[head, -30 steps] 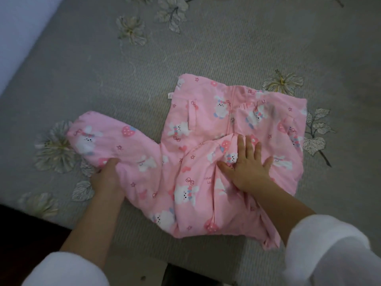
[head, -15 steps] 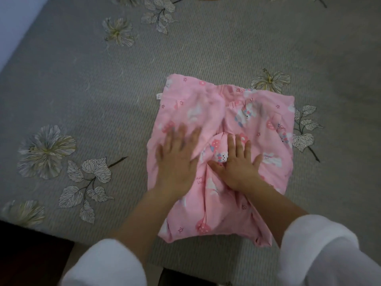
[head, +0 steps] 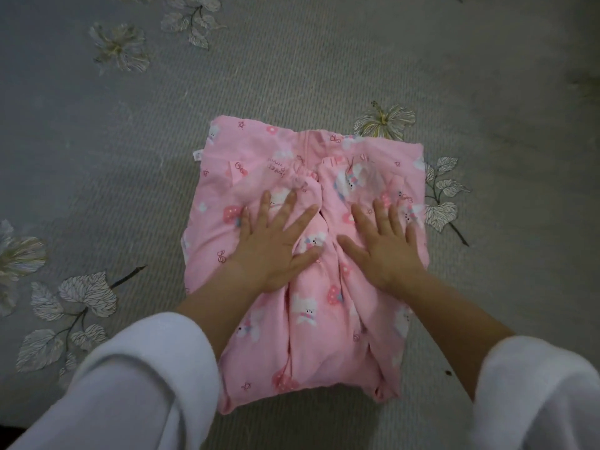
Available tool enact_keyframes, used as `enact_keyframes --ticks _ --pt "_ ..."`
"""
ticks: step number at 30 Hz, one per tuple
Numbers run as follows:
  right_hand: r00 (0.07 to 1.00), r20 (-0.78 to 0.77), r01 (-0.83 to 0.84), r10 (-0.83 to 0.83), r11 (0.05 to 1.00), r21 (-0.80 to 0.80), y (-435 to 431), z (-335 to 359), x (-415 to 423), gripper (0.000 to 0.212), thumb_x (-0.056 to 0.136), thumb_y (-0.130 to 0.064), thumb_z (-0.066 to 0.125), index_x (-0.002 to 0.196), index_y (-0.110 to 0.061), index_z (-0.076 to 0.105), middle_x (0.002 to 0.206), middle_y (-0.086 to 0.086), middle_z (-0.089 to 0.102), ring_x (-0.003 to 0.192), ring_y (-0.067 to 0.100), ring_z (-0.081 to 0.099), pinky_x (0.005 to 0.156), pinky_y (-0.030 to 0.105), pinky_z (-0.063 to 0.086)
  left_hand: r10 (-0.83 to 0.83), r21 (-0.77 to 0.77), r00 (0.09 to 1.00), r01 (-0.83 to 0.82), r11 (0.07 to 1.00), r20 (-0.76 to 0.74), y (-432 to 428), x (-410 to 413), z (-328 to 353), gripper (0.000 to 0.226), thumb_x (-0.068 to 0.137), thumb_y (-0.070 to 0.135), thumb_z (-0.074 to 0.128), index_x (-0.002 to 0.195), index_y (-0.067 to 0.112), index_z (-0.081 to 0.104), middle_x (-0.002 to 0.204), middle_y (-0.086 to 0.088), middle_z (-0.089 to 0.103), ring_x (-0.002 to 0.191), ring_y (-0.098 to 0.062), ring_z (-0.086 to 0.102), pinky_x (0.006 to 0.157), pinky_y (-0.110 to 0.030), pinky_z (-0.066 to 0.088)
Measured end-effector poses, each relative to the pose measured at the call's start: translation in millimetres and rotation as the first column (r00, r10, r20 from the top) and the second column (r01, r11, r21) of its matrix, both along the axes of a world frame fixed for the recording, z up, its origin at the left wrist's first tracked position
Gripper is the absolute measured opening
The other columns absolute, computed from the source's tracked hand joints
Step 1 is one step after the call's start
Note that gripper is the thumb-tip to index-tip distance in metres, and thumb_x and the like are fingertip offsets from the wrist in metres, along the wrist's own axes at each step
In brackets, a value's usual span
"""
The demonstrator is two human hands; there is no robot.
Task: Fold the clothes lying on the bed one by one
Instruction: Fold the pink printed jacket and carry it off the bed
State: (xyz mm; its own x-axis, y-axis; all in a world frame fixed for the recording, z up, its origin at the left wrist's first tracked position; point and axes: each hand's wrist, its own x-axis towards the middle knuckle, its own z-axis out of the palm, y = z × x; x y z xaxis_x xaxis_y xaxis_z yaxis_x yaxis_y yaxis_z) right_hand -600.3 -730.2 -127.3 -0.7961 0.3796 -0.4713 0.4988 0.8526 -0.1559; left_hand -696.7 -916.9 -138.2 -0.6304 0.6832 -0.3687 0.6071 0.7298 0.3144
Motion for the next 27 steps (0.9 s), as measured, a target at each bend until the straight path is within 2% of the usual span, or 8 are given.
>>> enact_keyframes --ticks 4,6,9,13,17,22,25,27 --pt "0.998 0.061 -0.034 0.03 0.997 0.072 -2.0 -12.0 -3.9 0.074 0.091 -0.069 0.021 0.151 -0.037 -0.009 0.159 0.004 -0.02 0.145 0.027 -0.021 0.115 0.055 -0.01 0.031 -0.037 0.997 -0.033 0.999 -0.067 7.5 3.0 -12.9 0.079 0.075 0.079 0.008 0.147 0.049 -0.007 0.159 0.009 -0.016 0.144 -0.031 -0.02 0.113 -0.059 -0.006" --pt "0.999 0.037 0.0 -0.001 1.0 0.012 -3.2 -4.0 -6.9 0.073 0.093 -0.065 0.026 0.152 -0.036 -0.005 0.16 0.003 -0.017 0.146 0.027 -0.019 0.114 0.055 -0.009 0.049 -0.03 0.999 -0.049 0.998 0.0 9.2 1.8 -7.9 0.075 0.082 0.076 0.02 0.146 0.049 -0.008 0.159 0.01 -0.018 0.144 -0.028 -0.021 0.114 -0.058 -0.007" --pt "0.981 -0.191 0.008 -0.026 0.995 -0.096 -9.9 23.4 11.1 0.074 0.088 -0.065 0.027 0.152 -0.035 0.005 0.161 -0.004 -0.006 0.148 0.017 -0.012 0.118 0.047 -0.006 0.023 0.098 0.997 -0.03 0.995 0.073 -9.2 5.2 13.3 0.074 0.083 0.072 0.021 0.142 0.052 -0.017 0.158 0.012 -0.02 0.144 -0.02 -0.022 0.116 -0.052 -0.007" --pt "0.915 -0.375 -0.225 0.15 0.96 -0.165 -40.9 56.2 87.3 0.078 0.086 -0.074 0.028 0.152 -0.037 0.009 0.162 -0.001 0.006 0.149 0.017 -0.001 0.119 0.042 0.005 -0.071 0.203 0.997 0.07 0.977 -0.004 -76.1 49.8 46.7 0.082 0.078 0.07 0.032 0.147 0.049 -0.008 0.16 0.005 -0.014 0.145 -0.024 -0.021 0.116 -0.047 -0.008" --pt "0.849 -0.288 -0.454 0.444 0.89 0.033 -69.2 39.3 132.5 0.098 0.075 -0.073 0.053 0.153 -0.034 0.01 0.161 0.012 0.004 0.147 0.037 0.003 0.112 0.055 0.012 -0.259 0.112 0.956 0.275 0.955 -0.14 -113.3 89.6 38.0 0.096 0.068 0.073 0.053 0.15 0.034 0.023 0.159 -0.016 0.01 0.144 -0.046 0.001 0.109 -0.063 0.011" --pt "0.859 -0.108 -0.488 0.5 0.865 0.117 -73.4 12.7 110.7 0.119 0.054 -0.067 0.075 0.152 -0.031 0.017 0.158 0.024 0.009 0.141 0.052 0.009 0.104 0.071 0.019 -0.367 -0.113 0.928 0.358 0.927 -0.066 -101.3 85.6 19.2 0.12 0.047 0.077 0.057 0.151 0.029 0.022 0.156 -0.026 0.01 0.14 -0.055 0.003 0.106 -0.069 0.014" --pt "0.877 -0.042 -0.474 0.478 0.877 0.08 -71.6 13.1 95.9 0.113 0.049 -0.059 0.082 0.146 -0.028 0.032 0.149 0.029 0.031 0.131 0.056 0.034 0.094 0.068 0.04 -0.358 -0.198 0.933 0.344 0.918 -0.041 -93.6 84.1 22.2 0.12 0.042 0.066 0.062 0.148 0.023 0.028 0.152 -0.029 0.024 0.135 -0.059 0.019 0.094 -0.074 0.033" --pt "0.886 -0.054 -0.46 0.46 0.888 0.0 -66.5 19.8 87.0 0.097 0.054 -0.047 0.085 0.138 -0.024 0.043 0.137 0.025 0.05 0.119 0.051 0.051 0.083 0.058 0.052 -0.339 -0.21 0.941 0.329 0.921 -0.012 -85.7 78.1 30.4 0.1 0.057 0.063 0.051 0.145 0.025 0.025 0.154 -0.024 0.022 0.136 -0.057 0.017 0.097 -0.072 0.032"
